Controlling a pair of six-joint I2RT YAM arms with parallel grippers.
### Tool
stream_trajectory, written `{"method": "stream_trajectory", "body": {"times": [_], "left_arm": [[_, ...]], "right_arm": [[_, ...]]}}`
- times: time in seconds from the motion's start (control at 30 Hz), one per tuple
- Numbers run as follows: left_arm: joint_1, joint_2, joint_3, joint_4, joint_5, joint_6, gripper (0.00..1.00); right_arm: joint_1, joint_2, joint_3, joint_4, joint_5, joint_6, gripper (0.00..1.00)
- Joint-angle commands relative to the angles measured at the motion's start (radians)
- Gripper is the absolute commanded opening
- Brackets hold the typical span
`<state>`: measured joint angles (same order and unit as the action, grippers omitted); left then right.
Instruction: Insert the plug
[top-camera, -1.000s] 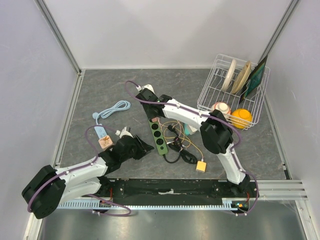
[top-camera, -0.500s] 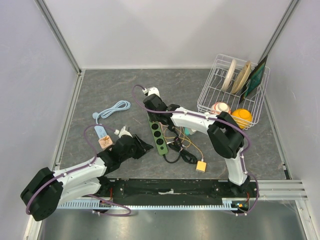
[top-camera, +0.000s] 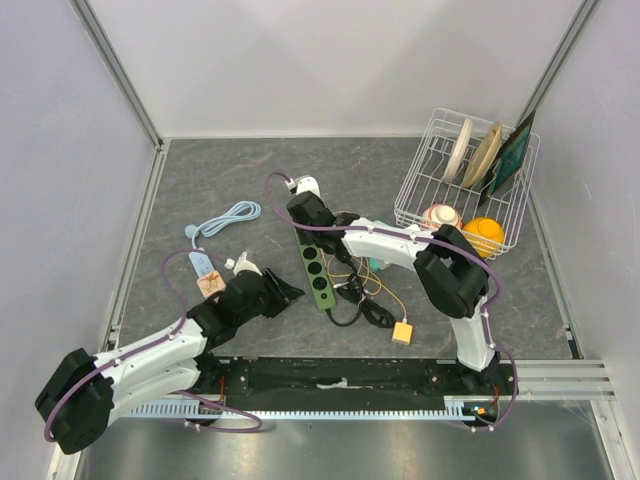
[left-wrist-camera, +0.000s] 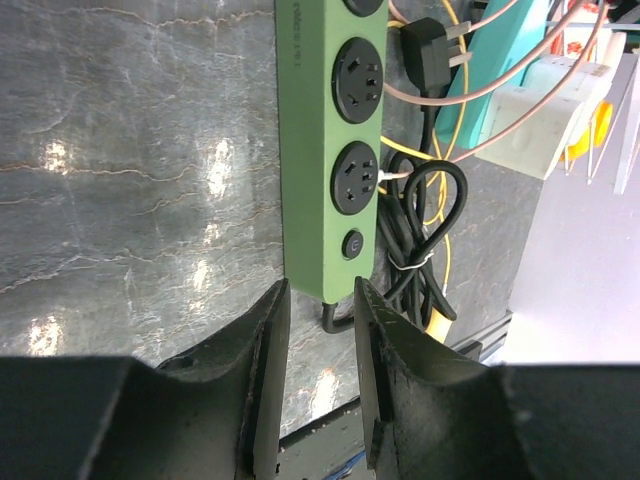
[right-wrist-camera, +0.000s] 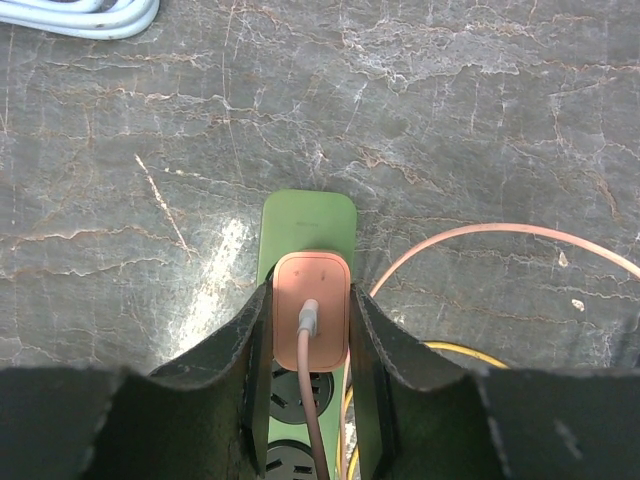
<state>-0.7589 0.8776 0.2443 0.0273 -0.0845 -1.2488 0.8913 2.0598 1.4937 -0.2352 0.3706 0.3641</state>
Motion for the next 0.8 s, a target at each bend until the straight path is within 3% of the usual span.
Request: {"method": "stream_trajectory", "body": {"times": [0.0, 0.33, 0.63, 0.7, 0.73, 0.77], "left_arm": [[0.003, -0.028, 0.027, -0.017, -0.061, -0.003, 0.38], [0.007, -0.043, 0.047, -0.072, -0.066, -0.006, 0.38], [0.009, -0.022, 0.056, -0.081, -0.055, -0.011, 0.38], [0.009, -0.020, 0.056, -0.081, -0.054, -0.011, 0.38], [0.009, -0.022, 0.058, -0.082, -0.055, -0.009, 0.38], [0.009, -0.028, 0.058, -0.081, -0.061, -0.003, 0.40]], "right_arm": [[0.001, 0.192, -0.184, -0.309, -0.182, -0.002, 0.00], [-0.002, 0.292, -0.184, -0.326, -0.286, -0.017, 0.00], [-0.045, 0.221, -0.306, -0.248, -0.341, 0.003, 0.01], [-0.035, 0.198, -0.309, -0.240, -0.331, -0.001, 0.11], [-0.032, 0.185, -0.308, -0.237, -0.322, -0.001, 0.24], [-0.031, 0.157, -0.308, -0.233, -0.306, -0.001, 0.30]]}}
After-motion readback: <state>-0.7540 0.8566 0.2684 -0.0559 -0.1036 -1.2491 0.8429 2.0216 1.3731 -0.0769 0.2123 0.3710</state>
